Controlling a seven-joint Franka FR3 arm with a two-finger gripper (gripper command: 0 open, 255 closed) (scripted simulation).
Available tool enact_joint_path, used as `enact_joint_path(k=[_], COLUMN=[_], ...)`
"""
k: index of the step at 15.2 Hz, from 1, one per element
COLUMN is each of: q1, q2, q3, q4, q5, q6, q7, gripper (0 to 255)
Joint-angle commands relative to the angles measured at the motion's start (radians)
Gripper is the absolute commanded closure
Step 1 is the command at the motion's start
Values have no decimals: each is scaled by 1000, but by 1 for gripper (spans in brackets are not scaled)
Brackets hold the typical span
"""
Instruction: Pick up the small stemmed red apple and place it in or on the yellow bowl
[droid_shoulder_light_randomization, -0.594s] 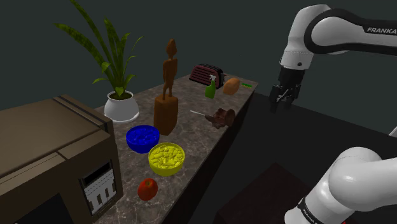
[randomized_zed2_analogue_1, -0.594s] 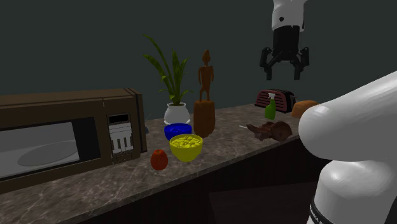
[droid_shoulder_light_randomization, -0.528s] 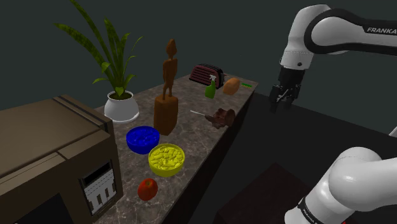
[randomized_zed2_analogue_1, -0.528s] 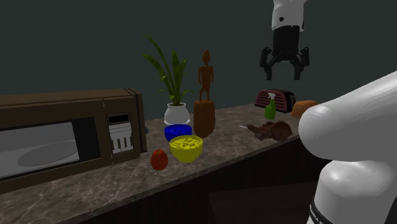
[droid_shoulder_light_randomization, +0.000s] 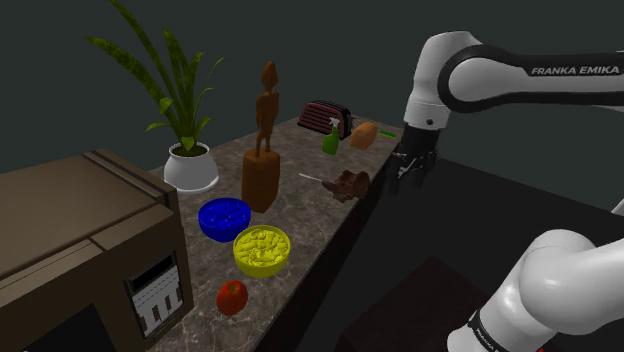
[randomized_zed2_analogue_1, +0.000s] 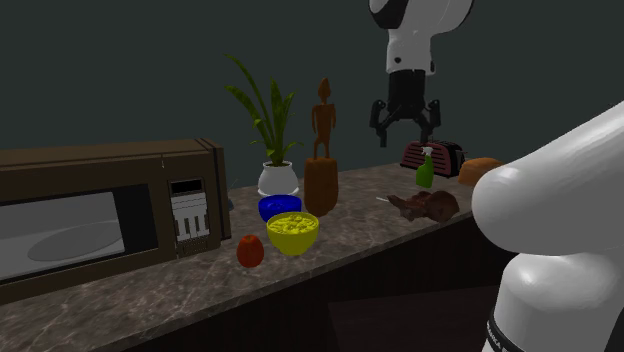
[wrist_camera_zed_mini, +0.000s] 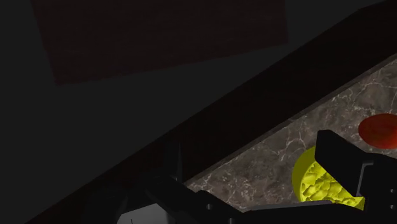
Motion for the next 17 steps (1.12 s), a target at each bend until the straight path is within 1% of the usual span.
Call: enact_joint_path(k=[1, 6, 10, 14, 17], q1=[14, 48, 69, 86, 99], q2=[44, 174, 296, 430, 538], q3=[28, 106, 167, 224, 261], q4=[-7, 3, 35, 86, 137], q5=[17, 52, 62, 50, 22], q6=[57, 190, 292, 383, 443], q7=[23, 92, 151, 216, 271], gripper=[0, 0, 0, 0, 0])
